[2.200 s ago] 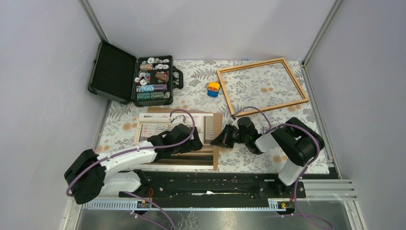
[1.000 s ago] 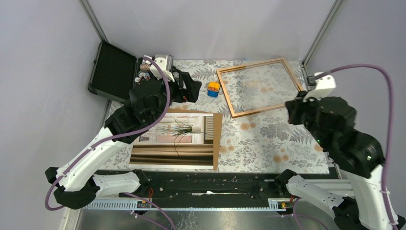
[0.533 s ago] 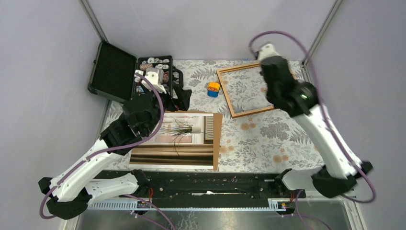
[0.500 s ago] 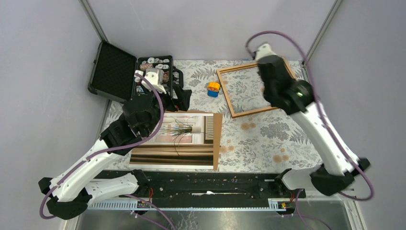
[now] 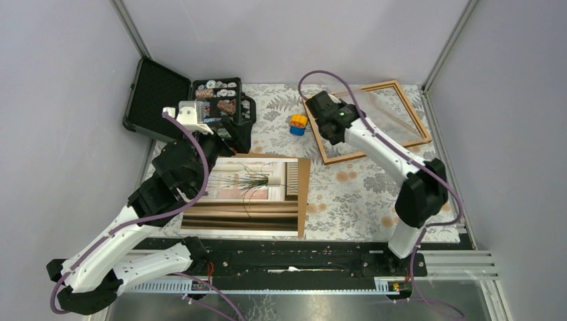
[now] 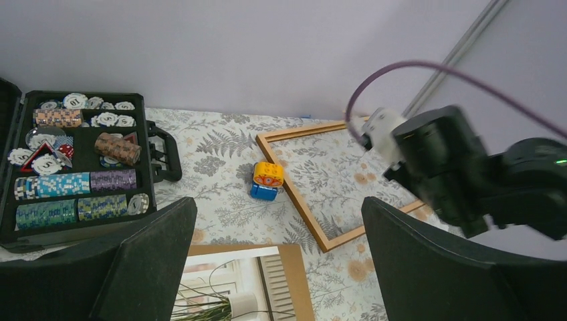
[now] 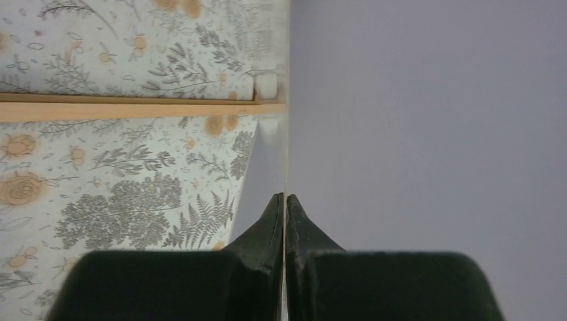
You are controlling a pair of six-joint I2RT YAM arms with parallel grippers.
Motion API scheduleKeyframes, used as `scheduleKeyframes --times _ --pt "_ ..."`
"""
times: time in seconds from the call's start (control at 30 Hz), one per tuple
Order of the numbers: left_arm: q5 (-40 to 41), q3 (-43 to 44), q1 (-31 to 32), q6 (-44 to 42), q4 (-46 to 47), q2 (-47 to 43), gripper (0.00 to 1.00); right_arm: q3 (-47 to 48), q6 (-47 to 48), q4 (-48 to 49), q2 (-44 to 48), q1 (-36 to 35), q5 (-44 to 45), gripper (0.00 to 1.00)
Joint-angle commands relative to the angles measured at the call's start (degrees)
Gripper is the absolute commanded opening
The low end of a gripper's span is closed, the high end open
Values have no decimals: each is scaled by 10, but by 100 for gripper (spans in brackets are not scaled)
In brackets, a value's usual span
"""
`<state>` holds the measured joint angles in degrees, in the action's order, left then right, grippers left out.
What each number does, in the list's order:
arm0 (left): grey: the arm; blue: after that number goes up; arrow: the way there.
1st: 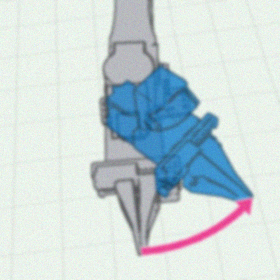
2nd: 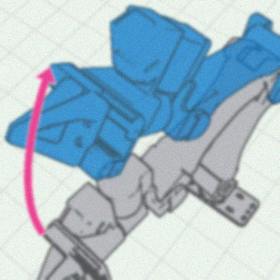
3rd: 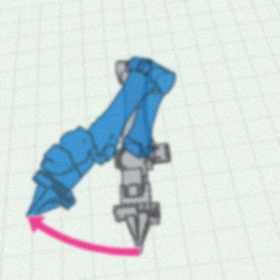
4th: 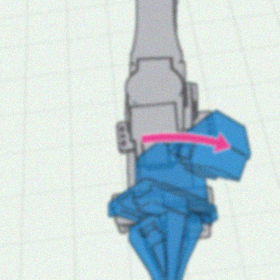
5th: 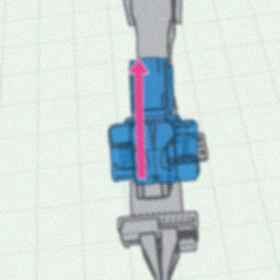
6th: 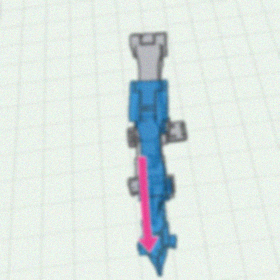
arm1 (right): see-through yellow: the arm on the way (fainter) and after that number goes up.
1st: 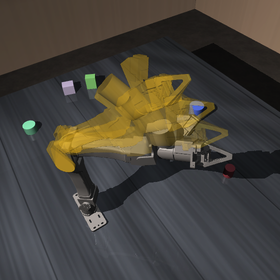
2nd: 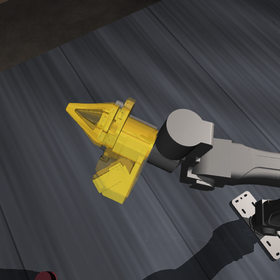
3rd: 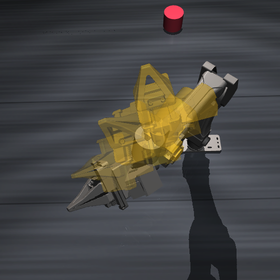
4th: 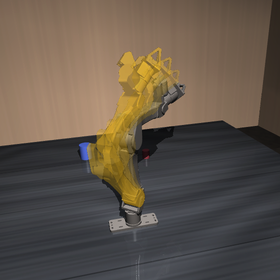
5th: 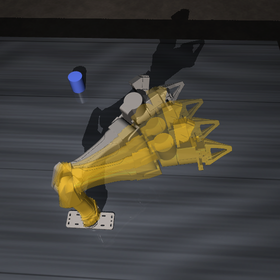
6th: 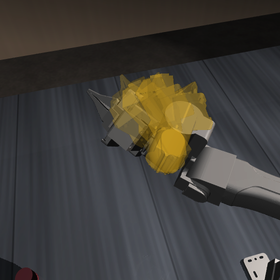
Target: Put the photo into the frame
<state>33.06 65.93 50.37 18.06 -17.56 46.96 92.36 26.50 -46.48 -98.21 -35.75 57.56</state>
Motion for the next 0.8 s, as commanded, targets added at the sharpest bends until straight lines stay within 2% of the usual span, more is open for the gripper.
scheduleKeyframes --times 0.0,0.23,0.4,0.63,0.77 --pt "30 -5 1 7 32 -7 99 -3 -62 -9 -45 -3 12 0" --pt "19 -6 -9 16 31 2 99 -19 -110 14 -94 -3 -38 0" --pt "18 -6 -12 18 30 7 99 -15 -139 48 -136 -3 -66 15" --pt "22 -6 -12 16 31 5 99 12 -176 53 -191 -3 -94 22" --pt "20 -6 -13 17 30 3 99 -5 -191 61 -200 -3 -95 34"
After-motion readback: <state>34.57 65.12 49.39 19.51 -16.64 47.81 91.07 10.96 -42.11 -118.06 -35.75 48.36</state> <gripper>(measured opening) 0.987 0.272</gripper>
